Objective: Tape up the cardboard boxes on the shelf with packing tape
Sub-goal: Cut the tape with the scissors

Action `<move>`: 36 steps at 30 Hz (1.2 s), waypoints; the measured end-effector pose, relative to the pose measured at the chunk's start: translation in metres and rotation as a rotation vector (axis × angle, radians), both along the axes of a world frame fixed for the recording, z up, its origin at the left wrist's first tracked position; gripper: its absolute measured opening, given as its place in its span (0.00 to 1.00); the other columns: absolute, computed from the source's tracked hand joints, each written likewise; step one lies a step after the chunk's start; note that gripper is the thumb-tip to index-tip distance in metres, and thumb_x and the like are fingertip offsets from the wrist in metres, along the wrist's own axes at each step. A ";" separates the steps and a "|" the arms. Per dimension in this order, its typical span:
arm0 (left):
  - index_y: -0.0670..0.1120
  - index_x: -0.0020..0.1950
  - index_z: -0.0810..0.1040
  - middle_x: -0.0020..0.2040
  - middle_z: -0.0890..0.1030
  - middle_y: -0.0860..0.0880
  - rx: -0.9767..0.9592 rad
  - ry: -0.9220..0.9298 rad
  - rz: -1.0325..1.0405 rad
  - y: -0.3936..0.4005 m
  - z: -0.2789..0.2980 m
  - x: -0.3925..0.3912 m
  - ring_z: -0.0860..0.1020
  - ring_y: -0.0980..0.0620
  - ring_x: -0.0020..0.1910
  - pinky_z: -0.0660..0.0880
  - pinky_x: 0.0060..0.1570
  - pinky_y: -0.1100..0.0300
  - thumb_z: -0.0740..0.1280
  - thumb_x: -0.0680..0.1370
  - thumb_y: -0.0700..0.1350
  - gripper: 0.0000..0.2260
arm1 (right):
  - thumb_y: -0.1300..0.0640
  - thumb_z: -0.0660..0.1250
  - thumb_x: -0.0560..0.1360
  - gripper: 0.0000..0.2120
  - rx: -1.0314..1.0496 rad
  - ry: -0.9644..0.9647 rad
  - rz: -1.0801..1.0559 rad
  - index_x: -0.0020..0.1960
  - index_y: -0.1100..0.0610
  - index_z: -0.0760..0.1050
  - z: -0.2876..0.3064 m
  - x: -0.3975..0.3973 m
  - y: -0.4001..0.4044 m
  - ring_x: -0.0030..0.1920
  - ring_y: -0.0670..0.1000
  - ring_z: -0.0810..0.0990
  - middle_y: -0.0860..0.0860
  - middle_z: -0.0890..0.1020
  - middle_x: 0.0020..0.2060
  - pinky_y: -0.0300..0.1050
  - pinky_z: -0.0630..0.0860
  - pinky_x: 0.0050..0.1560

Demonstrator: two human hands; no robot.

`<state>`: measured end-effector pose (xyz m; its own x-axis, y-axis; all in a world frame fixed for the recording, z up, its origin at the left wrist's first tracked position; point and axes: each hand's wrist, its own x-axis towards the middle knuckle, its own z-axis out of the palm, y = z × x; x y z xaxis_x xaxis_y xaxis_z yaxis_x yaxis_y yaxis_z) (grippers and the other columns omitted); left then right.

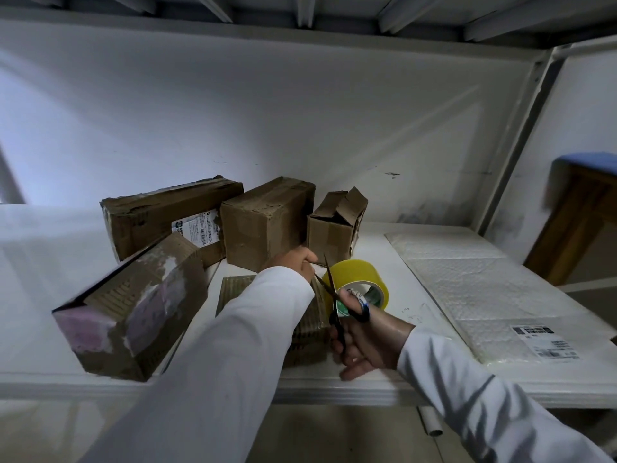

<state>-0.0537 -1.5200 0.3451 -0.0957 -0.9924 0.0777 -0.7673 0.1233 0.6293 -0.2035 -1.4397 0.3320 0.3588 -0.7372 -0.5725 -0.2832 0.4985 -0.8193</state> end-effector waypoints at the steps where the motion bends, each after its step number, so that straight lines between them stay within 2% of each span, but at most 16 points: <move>1: 0.50 0.60 0.76 0.59 0.80 0.48 0.011 0.003 0.001 0.000 0.001 0.000 0.76 0.46 0.57 0.74 0.59 0.52 0.55 0.81 0.41 0.13 | 0.26 0.51 0.67 0.32 0.008 0.042 0.030 0.38 0.56 0.69 0.006 -0.001 -0.002 0.24 0.47 0.73 0.49 0.74 0.25 0.46 0.76 0.47; 3: 0.49 0.61 0.75 0.59 0.80 0.47 0.031 0.004 0.000 0.001 0.004 -0.001 0.76 0.45 0.58 0.73 0.60 0.52 0.55 0.81 0.41 0.13 | 0.25 0.52 0.64 0.33 0.018 0.099 0.065 0.39 0.56 0.70 0.015 -0.004 -0.006 0.26 0.47 0.74 0.49 0.76 0.25 0.46 0.75 0.48; 6: 0.50 0.61 0.75 0.58 0.80 0.48 0.041 -0.005 0.005 0.003 0.006 -0.001 0.77 0.46 0.57 0.74 0.60 0.51 0.54 0.81 0.41 0.13 | 0.29 0.45 0.72 0.32 -0.002 0.170 0.054 0.41 0.56 0.70 0.022 -0.008 -0.007 0.23 0.46 0.75 0.48 0.77 0.24 0.44 0.75 0.46; 9: 0.50 0.60 0.75 0.58 0.80 0.48 0.039 0.005 0.010 0.003 0.005 -0.001 0.77 0.46 0.56 0.74 0.59 0.51 0.54 0.81 0.41 0.14 | 0.31 0.44 0.74 0.32 -0.001 0.136 0.002 0.39 0.57 0.71 0.022 -0.003 -0.002 0.22 0.46 0.75 0.49 0.77 0.24 0.43 0.75 0.43; 14: 0.49 0.60 0.76 0.58 0.80 0.47 0.010 0.011 0.010 0.005 0.005 -0.002 0.77 0.46 0.56 0.74 0.59 0.52 0.54 0.82 0.40 0.14 | 0.31 0.48 0.74 0.30 0.002 0.039 -0.090 0.39 0.56 0.72 0.021 0.000 0.007 0.25 0.46 0.75 0.48 0.77 0.26 0.38 0.78 0.36; 18: 0.50 0.61 0.75 0.60 0.78 0.47 0.006 -0.037 0.002 0.006 0.006 -0.001 0.76 0.46 0.57 0.73 0.58 0.55 0.54 0.82 0.41 0.14 | 0.34 0.55 0.74 0.25 0.041 0.025 -0.170 0.37 0.55 0.72 0.032 0.003 0.013 0.18 0.43 0.68 0.47 0.75 0.25 0.38 0.75 0.33; 23: 0.51 0.62 0.74 0.62 0.76 0.47 0.033 -0.085 0.000 0.008 0.008 -0.001 0.74 0.46 0.58 0.73 0.58 0.55 0.54 0.82 0.42 0.13 | 0.38 0.61 0.74 0.20 0.066 -0.071 -0.246 0.37 0.55 0.71 0.039 0.006 0.017 0.14 0.41 0.63 0.46 0.75 0.23 0.34 0.73 0.25; 25: 0.53 0.62 0.74 0.61 0.76 0.48 0.043 -0.132 0.025 0.010 0.010 -0.002 0.71 0.46 0.61 0.71 0.57 0.57 0.54 0.82 0.45 0.12 | 0.37 0.60 0.75 0.21 0.030 -0.002 -0.230 0.37 0.54 0.70 0.036 0.007 0.019 0.15 0.41 0.62 0.46 0.74 0.23 0.34 0.74 0.27; 29: 0.55 0.62 0.73 0.60 0.77 0.48 0.057 -0.211 0.055 0.016 0.013 -0.004 0.67 0.45 0.62 0.68 0.55 0.58 0.54 0.82 0.49 0.12 | 0.31 0.52 0.74 0.25 0.027 0.165 -0.121 0.38 0.53 0.69 0.036 0.012 0.022 0.18 0.43 0.66 0.46 0.72 0.25 0.41 0.75 0.38; 32: 0.54 0.62 0.73 0.59 0.77 0.48 0.068 -0.276 0.039 0.017 0.018 -0.005 0.69 0.45 0.62 0.66 0.62 0.55 0.53 0.82 0.49 0.13 | 0.27 0.48 0.72 0.31 0.051 0.185 -0.061 0.38 0.54 0.69 0.044 0.014 0.020 0.20 0.45 0.70 0.48 0.72 0.29 0.45 0.76 0.42; 36: 0.53 0.60 0.73 0.56 0.79 0.48 0.076 -0.356 0.025 0.014 0.019 -0.004 0.74 0.46 0.59 0.55 0.71 0.49 0.52 0.82 0.50 0.13 | 0.27 0.47 0.71 0.32 -0.027 0.310 -0.031 0.41 0.55 0.71 0.050 0.007 0.015 0.23 0.46 0.72 0.49 0.74 0.30 0.43 0.76 0.39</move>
<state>-0.0576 -1.5061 0.3637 -0.0795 -0.9964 -0.0306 -0.9422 0.0650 0.3288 -0.1963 -1.4252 0.3821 0.1476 -0.7614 -0.6312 -0.5066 0.4899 -0.7095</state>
